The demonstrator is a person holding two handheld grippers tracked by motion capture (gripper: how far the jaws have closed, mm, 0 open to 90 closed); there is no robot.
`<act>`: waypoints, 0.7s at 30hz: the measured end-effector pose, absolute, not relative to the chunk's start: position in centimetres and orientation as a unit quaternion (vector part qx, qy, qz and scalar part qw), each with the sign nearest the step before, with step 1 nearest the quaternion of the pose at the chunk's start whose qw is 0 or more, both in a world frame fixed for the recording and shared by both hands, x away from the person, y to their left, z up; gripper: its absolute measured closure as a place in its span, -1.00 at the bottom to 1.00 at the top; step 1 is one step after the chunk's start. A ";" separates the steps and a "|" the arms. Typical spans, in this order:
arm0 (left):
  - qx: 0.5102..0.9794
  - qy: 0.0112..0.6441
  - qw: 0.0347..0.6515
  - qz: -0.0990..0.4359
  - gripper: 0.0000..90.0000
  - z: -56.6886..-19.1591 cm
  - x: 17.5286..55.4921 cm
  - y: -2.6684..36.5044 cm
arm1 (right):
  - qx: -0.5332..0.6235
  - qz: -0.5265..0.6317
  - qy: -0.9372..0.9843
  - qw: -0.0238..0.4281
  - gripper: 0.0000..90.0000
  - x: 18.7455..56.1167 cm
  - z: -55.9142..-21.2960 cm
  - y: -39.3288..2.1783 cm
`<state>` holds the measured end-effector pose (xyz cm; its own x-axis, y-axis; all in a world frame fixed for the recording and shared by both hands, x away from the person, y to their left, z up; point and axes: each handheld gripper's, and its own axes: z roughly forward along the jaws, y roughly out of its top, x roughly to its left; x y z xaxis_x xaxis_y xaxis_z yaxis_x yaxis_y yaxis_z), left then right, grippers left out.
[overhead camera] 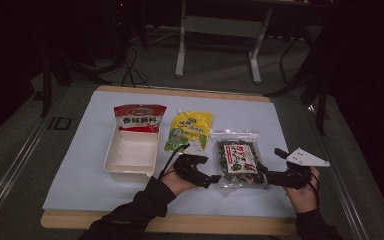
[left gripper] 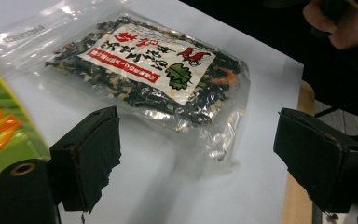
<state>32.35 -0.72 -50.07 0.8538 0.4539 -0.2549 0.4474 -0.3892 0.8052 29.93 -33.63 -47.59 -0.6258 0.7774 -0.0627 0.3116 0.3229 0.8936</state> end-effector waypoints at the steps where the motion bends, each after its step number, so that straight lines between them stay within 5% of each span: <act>1: 0.834 0.275 0.478 -0.003 -0.64 -50.3 32.9 -1.2 | 0.353 0.461 0.774 0.254 -0.70 29.9 -47.6 -33.6; 21: 0.826 0.335 0.450 -0.057 -0.63 -53.4 36.4 -3.8 | 0.352 0.444 0.783 0.258 -0.69 30.0 -48.6 -33.7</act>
